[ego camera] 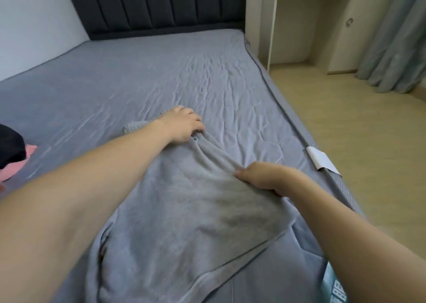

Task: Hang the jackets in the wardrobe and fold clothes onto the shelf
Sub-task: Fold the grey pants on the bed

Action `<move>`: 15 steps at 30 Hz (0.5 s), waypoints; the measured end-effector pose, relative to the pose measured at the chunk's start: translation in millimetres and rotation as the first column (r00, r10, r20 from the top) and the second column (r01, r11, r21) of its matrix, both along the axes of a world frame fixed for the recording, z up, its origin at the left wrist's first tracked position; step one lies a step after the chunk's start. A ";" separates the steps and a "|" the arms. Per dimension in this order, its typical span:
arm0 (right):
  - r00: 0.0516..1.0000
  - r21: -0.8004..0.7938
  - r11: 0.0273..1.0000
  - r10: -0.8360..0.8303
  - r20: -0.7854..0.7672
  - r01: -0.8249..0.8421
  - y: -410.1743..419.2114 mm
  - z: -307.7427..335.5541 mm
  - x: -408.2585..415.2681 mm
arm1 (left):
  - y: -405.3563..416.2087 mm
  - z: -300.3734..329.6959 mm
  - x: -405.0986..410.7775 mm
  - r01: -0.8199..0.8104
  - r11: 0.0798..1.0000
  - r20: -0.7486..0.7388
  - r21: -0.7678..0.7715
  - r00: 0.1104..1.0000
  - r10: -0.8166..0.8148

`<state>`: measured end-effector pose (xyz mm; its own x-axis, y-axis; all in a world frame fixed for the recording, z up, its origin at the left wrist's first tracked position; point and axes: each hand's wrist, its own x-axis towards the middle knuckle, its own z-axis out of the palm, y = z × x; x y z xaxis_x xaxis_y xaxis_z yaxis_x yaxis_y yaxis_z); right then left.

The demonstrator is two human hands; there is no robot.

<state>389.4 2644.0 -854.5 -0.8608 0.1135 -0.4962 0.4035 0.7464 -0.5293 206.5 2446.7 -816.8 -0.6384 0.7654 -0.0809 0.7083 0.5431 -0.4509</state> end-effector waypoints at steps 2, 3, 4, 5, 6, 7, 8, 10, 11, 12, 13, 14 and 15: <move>0.999 -0.044 0.998 0.033 0.010 -0.033 8.9 -0.8 1.9 | 7.5 -2.3 -16.9 -0.012 0.983 0.014 -0.183 1.000 0.015; 0.999 -0.063 0.997 0.039 0.005 -0.038 12.4 -1.1 2.2 | 7.6 -1.0 -23.6 -0.042 0.972 0.072 -0.232 0.996 0.061; 0.999 -0.074 0.996 0.041 0.001 -0.041 15.4 -2.2 1.6 | 6.4 1.7 -29.0 -0.082 0.961 0.139 -0.263 0.983 0.122; 0.999 -0.086 0.995 0.045 0.000 -0.045 17.8 -3.2 0.7 | 5.3 5.7 -32.9 -0.118 0.947 0.185 -0.298 0.966 0.179; 0.999 -0.109 0.993 0.045 0.007 -0.044 18.5 -4.5 -0.4 | 4.9 9.0 -36.2 -0.138 0.925 0.191 -0.355 0.958 0.216; 0.999 -0.144 0.989 0.039 0.024 -0.036 19.0 -6.0 -1.6 | 5.2 11.5 -38.0 -0.140 0.899 0.161 -0.415 0.961 0.224; 0.999 -0.177 0.984 0.023 0.046 -0.015 19.0 -7.1 -2.4 | 6.4 12.1 -40.1 -0.122 0.880 0.118 -0.458 0.973 0.197; 0.996 -0.235 0.971 -0.012 0.092 0.034 21.2 -8.8 -4.4 | 14.6 13.7 -44.7 -0.089 0.859 0.048 -0.504 0.990 0.131; 0.993 -0.263 0.963 -0.029 0.113 0.058 22.9 -9.8 -5.6 | 20.7 15.1 -47.7 -0.094 0.851 0.005 -0.517 0.994 0.113; 0.991 -0.286 0.955 -0.042 0.130 0.078 24.4 -10.9 -6.2 | 27.5 15.8 -51.4 -0.120 0.840 -0.054 -0.528 0.993 0.109; 0.988 -0.307 0.947 -0.055 0.145 0.098 25.7 -11.9 -6.9 | 34.2 14.6 -53.7 -0.173 0.832 -0.118 -0.527 0.985 0.130; 0.986 -0.324 0.939 -0.067 0.155 0.115 26.4 -13.2 -6.9 | 40.7 11.3 -53.1 -0.238 0.831 -0.167 -0.503 0.970 0.177; 0.984 -0.344 0.931 -0.072 0.164 0.125 26.9 -13.8 -6.6 | 45.6 6.5 -49.0 -0.309 0.824 -0.202 -0.476 0.950 0.240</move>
<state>382.9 2670.8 -868.3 -0.7695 -0.0108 -0.6386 0.5579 0.4755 -0.6802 157.4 2492.3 -810.2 -0.8469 0.4359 -0.3046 0.4815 0.3853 -0.7872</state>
